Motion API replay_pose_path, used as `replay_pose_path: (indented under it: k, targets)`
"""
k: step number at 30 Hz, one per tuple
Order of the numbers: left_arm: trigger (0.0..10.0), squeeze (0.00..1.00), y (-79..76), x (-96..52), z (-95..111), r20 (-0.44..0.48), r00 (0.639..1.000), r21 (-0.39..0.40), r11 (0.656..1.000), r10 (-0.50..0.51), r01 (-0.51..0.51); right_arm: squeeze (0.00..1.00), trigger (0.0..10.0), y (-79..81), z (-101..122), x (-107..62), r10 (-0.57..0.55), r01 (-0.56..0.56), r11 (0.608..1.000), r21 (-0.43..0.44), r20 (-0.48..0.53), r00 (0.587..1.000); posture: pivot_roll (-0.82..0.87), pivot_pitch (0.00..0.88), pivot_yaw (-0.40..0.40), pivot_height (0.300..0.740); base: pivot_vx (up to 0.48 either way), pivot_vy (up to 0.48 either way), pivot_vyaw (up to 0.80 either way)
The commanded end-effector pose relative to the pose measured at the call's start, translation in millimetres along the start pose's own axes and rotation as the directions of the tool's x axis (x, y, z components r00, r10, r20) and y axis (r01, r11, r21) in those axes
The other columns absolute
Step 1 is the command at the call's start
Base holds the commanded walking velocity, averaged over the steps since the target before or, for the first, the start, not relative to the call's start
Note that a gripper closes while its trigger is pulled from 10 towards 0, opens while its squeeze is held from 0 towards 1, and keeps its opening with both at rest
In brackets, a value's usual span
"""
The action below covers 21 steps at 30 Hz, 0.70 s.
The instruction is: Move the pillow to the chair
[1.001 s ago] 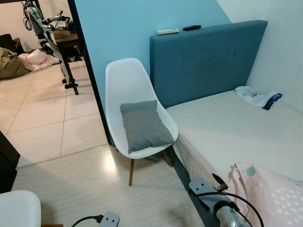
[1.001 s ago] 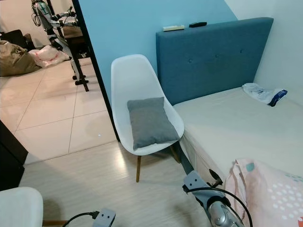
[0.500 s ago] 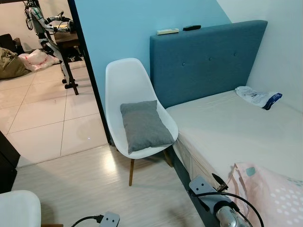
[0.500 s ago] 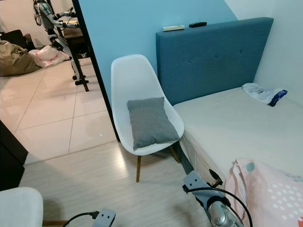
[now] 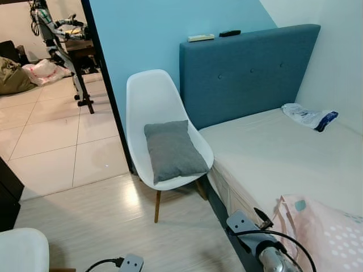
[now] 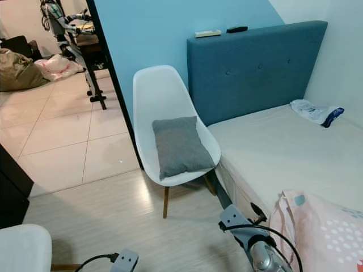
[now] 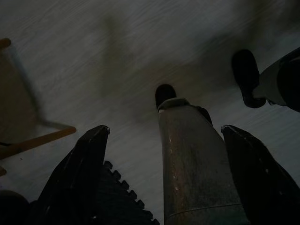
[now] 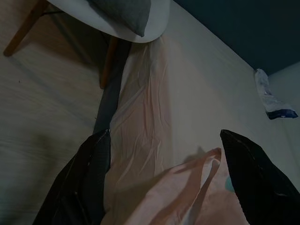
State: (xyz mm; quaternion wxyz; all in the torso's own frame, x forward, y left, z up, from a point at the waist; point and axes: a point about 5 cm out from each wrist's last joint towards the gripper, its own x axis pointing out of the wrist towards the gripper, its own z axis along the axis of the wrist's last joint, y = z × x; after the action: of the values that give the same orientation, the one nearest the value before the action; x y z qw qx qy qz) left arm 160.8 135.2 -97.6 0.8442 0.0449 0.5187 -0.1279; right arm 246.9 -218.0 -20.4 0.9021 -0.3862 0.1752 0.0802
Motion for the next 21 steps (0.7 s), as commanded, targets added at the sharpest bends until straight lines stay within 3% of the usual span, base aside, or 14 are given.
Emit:
replay_pose_path:
  k: [1,21]
  targets:
    - [10.0,0.00,1.0,0.3,3.8,0.003,1.000,0.006,1.000,0.005,-0.005,0.00,10.0,-0.3,1.3,1.2,-0.007,0.007,1.000,0.018,-0.003,1.000,-0.08,0.000,0.028,0.740,0.000,0.000,0.00]
    - [10.0,0.00,3.0,-0.1,3.6,0.007,1.000,0.006,1.000,0.004,-0.004,0.00,10.0,-1.0,2.3,2.3,-0.007,0.007,1.000,0.018,-0.005,1.000,-0.08,0.000,0.024,0.740,0.000,0.000,0.00]
